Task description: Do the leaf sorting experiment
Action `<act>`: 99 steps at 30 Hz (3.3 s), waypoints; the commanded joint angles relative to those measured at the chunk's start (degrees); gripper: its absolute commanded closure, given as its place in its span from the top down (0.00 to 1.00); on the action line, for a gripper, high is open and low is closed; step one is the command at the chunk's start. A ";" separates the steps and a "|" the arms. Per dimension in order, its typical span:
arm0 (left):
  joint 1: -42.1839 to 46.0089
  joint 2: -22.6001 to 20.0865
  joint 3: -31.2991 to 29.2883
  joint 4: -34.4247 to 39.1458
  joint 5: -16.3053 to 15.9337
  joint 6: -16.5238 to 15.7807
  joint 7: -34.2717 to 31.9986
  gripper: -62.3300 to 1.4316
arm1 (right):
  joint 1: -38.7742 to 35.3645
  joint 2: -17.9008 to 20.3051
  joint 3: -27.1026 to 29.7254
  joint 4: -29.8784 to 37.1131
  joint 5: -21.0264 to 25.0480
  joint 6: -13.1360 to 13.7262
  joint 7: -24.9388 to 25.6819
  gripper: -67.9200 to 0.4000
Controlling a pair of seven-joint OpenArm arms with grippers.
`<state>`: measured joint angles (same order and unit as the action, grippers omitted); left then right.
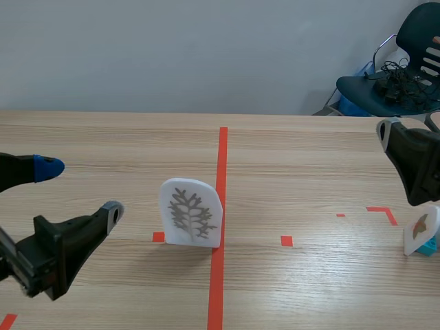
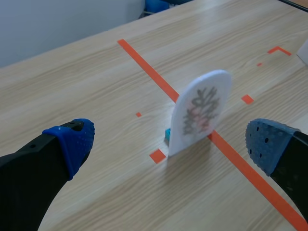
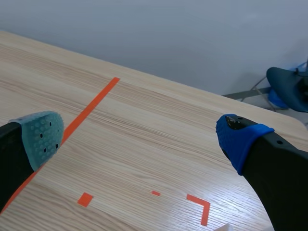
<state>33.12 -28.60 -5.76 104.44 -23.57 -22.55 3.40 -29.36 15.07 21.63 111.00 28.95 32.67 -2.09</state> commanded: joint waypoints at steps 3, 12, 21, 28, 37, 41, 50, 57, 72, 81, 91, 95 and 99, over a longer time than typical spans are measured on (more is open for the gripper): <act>-6.21 0.15 3.80 -5.18 2.38 -1.42 -0.59 1.00 | -0.50 0.76 0.07 -1.01 2.56 0.44 -1.36 1.00; -24.90 0.74 19.10 -30.56 10.60 -2.69 -11.67 1.00 | -0.66 0.50 0.07 -1.01 3.04 0.96 -4.09 1.00; -36.37 6.56 30.77 -41.79 16.83 -4.61 -17.14 1.00 | -0.66 0.46 0.07 -1.01 3.02 1.07 -5.81 1.00; -37.07 8.90 31.56 -41.88 16.83 -2.45 -17.03 0.71 | -0.66 0.46 0.07 -1.01 3.04 1.07 -6.21 1.00; -36.94 8.50 31.23 -41.77 16.83 -2.27 -16.85 0.15 | -0.66 0.46 0.07 -1.01 3.30 1.07 -6.21 1.00; -36.30 7.10 29.64 -38.97 16.72 -3.19 -15.52 0.11 | -0.66 0.46 0.07 -1.01 3.30 1.07 -6.21 1.00; -27.12 0.02 10.47 -24.74 3.17 -5.05 -10.51 0.11 | -0.63 0.46 0.07 -1.01 4.35 1.31 -6.23 1.00; -25.05 -3.89 -0.76 -31.06 -7.50 7.21 -8.50 0.11 | -0.63 0.44 0.07 -1.01 4.76 1.31 -6.25 1.00; -31.93 -4.46 -0.57 -55.98 -15.06 9.77 -16.09 0.11 | -0.61 -2.25 0.07 -1.01 4.74 1.49 -6.21 1.00; -32.15 -4.46 -0.57 -60.19 -15.02 9.75 -16.90 0.12 | -0.61 -2.38 0.07 -1.01 4.76 1.51 -6.21 1.00; -31.95 -7.15 -1.22 -59.01 -15.85 9.44 -17.31 0.77 | -0.61 -2.38 0.07 -1.01 4.98 1.51 -6.19 1.00; -29.86 -11.17 -4.20 -53.00 -17.40 7.61 -15.85 0.95 | -0.61 -2.38 0.07 -1.01 5.01 1.51 -6.19 1.00; -26.12 -14.80 -10.86 -44.24 -17.40 0.04 -11.74 1.00 | -0.61 -2.38 0.07 -1.01 5.14 1.51 -6.19 1.00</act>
<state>6.98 -42.02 -14.70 58.33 -40.42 -21.45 -7.68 -30.22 12.08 21.63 109.97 33.04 33.91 -9.30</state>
